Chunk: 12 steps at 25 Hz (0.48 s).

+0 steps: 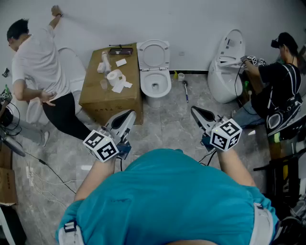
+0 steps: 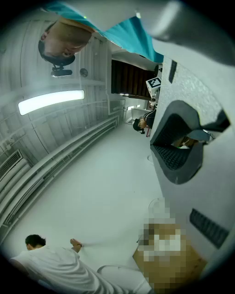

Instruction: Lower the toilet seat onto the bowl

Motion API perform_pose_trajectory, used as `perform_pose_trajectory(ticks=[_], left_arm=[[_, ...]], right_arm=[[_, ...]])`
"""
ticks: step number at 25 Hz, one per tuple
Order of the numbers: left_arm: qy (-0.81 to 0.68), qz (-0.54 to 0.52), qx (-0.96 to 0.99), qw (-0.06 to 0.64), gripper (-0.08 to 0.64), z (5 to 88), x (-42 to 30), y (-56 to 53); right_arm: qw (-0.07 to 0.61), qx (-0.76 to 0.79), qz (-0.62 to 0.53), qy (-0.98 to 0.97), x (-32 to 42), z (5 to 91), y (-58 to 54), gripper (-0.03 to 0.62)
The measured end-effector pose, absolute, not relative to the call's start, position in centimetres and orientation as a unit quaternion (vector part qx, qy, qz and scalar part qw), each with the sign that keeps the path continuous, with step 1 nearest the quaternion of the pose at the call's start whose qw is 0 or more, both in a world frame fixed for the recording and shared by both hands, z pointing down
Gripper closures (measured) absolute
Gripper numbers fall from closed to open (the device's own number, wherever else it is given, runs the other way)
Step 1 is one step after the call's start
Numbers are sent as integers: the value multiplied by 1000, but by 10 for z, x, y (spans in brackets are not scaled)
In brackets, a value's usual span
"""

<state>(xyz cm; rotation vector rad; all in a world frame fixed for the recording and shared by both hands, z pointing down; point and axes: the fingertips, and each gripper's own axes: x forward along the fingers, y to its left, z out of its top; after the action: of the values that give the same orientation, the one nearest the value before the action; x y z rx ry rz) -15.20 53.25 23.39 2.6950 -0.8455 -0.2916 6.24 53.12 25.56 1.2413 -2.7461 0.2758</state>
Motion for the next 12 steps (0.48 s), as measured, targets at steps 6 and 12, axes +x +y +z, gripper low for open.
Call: perform_pose_trajectory(ticks=[6, 12], left_arm=[[-296, -102, 938, 146, 557, 230, -151, 533], [-302, -106, 936, 148, 557, 230, -149, 533]], right_arm=[[57, 408, 85, -907, 64, 252, 528, 594], [58, 402, 80, -910, 65, 249, 527, 594]])
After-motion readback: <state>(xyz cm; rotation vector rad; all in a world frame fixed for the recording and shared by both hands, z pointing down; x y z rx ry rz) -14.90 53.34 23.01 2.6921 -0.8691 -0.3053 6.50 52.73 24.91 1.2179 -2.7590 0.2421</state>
